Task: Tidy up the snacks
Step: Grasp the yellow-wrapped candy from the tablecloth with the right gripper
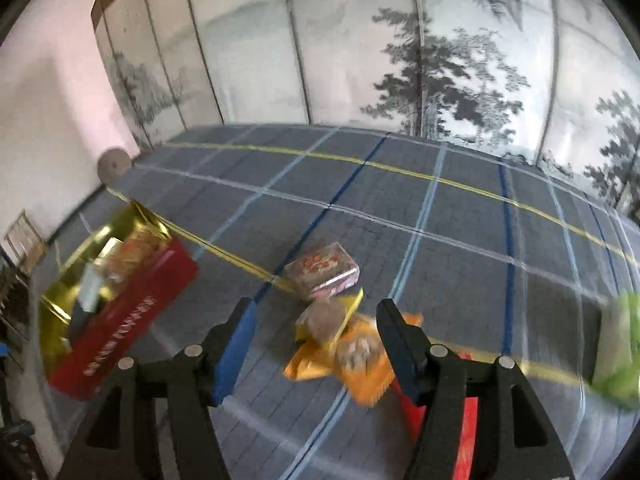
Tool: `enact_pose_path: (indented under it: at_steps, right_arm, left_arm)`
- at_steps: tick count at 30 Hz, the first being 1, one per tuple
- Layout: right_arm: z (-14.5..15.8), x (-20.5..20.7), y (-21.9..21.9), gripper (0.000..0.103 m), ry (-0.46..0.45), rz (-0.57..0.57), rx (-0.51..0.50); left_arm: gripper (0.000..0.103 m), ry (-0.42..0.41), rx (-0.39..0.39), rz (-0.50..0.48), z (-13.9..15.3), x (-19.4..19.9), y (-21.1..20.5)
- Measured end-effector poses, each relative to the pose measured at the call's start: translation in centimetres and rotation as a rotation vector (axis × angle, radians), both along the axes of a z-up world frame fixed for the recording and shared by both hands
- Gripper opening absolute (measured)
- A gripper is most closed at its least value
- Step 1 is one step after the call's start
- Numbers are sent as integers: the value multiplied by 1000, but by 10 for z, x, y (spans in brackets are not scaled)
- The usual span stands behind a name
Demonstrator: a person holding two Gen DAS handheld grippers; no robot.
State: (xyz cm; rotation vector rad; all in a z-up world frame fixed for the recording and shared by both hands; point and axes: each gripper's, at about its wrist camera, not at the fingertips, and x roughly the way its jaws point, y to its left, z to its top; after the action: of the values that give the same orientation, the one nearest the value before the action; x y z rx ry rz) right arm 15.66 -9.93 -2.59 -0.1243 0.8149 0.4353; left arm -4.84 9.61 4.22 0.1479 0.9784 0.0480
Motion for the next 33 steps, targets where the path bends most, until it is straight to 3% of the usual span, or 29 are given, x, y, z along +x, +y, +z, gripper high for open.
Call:
enact_pose_path:
  at_steps: [2, 3, 4, 5, 8, 11, 16, 20, 22, 28, 31, 33]
  right_arm:
    - [-8, 3, 11, 62, 19, 33, -17]
    - [-12, 2, 18, 56, 28, 52, -47]
    - [-15, -2, 24, 28, 36, 63, -74]
    - [-15, -9, 24, 25, 45, 69, -59]
    - [-7, -55, 10, 25, 52, 128, 88]
    - [-12, -98, -15, 26, 56, 141, 142]
    - [-17, -123, -66, 30, 61, 83, 241]
    - [-22, -130, -90, 33, 72, 23, 267]
    - [-23, -132, -91, 46, 75, 19, 276]
    - [-33, -121, -79, 54, 93, 10, 222]
    - [-26, -121, -76, 54, 58, 40, 197]
    - [-16, -127, -73, 56, 21, 127, 180]
  left_arm:
    - [102, 11, -1, 3, -2, 3, -2]
    - [102, 15, -1, 4, -3, 4, -2]
    - [102, 18, 0, 2, -2, 5, -3]
    - [102, 17, 0, -1, -1, 5, -5]
    - [102, 5, 16, -13, 0, 6, -11]
    - [102, 14, 32, -31, -1, 13, -20]
    - [102, -5, 54, -60, 5, 22, -40]
    - [102, -29, 88, -72, 14, 36, -50]
    - [102, -28, 94, -72, 15, 45, -52]
    - [102, -31, 104, -99, 23, 83, -62]
    - [102, -13, 80, -157, 24, 97, -67]
    - [102, -7, 64, -214, 24, 106, -71]
